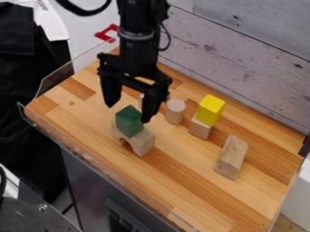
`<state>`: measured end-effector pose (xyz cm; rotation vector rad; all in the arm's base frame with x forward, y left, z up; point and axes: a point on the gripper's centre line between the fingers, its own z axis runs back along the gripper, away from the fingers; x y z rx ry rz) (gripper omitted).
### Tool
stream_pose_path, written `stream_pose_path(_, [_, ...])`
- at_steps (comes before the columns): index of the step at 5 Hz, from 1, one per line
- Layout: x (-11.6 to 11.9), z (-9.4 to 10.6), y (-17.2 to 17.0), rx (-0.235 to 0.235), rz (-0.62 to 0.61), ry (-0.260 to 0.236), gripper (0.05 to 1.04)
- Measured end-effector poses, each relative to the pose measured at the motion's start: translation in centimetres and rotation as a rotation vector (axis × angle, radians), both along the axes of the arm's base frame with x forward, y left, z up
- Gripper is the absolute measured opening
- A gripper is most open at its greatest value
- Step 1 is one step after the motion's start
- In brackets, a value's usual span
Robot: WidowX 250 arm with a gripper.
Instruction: Take the green cube off of the arch and put it on the cylinder
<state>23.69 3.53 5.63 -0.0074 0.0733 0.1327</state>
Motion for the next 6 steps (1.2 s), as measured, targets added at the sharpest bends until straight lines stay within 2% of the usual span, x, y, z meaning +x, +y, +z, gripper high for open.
stream_pose_path(2, [-0.2, -1.7, 0.5, -0.003, 0.013, 0.051, 0.999])
stream_pose_path(3, [-0.4, -2.2, 0.3, -0.013, 0.039, 0.06, 0.948])
stream_pose_path(4, [-0.5, -2.3, 0.3, -0.017, 0.044, 0.066, 0.659])
stream_pose_path(5, [-0.7, -2.0, 0.2, -0.024, 0.057, 0.079, 0.535])
stream_pose_path(6, [0.1, 0.1, 0.1, -0.004, 0.055, 0.027, 0.535])
